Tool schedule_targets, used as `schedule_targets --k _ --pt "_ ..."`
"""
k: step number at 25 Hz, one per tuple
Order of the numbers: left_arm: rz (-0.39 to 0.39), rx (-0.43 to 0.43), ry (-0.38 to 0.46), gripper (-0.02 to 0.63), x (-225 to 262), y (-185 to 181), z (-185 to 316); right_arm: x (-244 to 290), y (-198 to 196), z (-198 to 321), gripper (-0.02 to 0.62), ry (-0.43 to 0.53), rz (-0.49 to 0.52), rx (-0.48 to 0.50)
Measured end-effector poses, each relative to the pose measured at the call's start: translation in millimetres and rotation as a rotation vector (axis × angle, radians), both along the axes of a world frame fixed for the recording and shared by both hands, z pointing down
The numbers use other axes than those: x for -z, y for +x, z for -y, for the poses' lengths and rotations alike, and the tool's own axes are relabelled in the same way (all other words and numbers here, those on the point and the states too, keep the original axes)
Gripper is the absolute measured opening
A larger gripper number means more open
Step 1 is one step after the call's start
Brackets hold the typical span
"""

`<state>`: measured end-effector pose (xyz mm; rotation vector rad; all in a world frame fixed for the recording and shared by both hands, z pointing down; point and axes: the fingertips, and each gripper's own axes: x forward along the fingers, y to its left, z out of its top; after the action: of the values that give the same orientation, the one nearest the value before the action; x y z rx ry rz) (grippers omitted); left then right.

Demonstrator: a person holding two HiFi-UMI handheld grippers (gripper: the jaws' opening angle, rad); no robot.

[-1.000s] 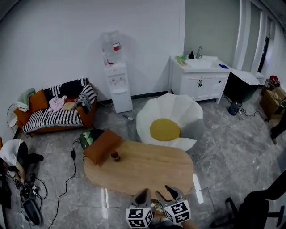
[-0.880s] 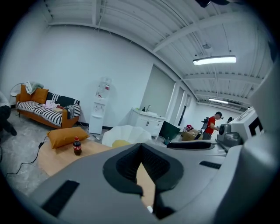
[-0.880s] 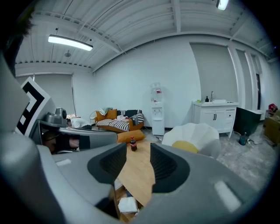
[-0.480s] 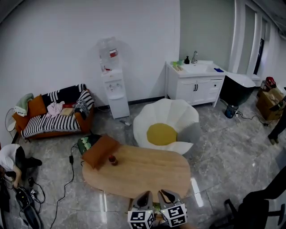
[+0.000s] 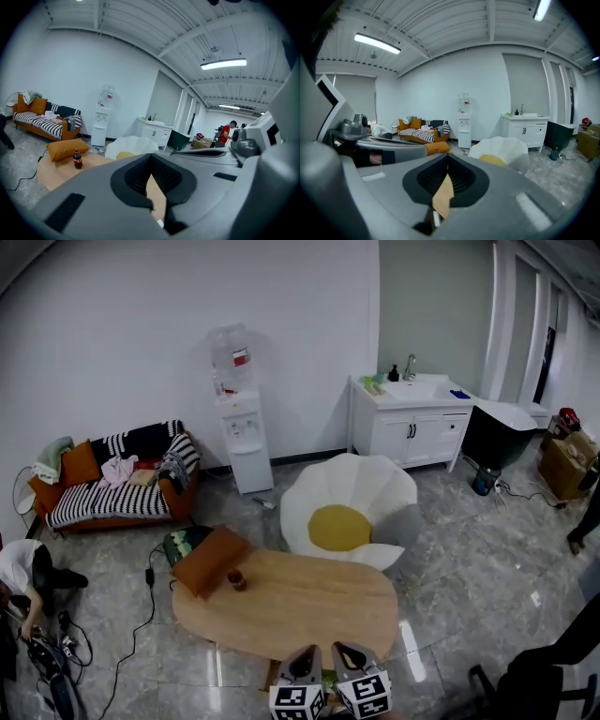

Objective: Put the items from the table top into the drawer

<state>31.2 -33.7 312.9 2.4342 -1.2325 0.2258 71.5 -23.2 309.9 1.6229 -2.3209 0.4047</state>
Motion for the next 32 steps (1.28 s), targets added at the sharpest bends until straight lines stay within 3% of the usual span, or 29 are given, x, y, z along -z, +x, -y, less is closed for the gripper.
schedule_targets --k 10,24,32 --pt "0.014 -0.016 -0.007 0.009 -1.7 5.2 -8.8 -7.7 -2.3 -9.9 0.003 -0.001 -0.055 0.018" --pt "0.026 -0.014 0.0 0.009 -7.4 11.8 -25.1 -13.5 2.1 -24.3 0.003 -0.002 -0.026 0.022" --pt "0.012 0.029 -0.012 0.009 -11.8 7.7 -26.1 -7.3 5.6 -25.7 0.003 -0.001 -0.002 0.011"
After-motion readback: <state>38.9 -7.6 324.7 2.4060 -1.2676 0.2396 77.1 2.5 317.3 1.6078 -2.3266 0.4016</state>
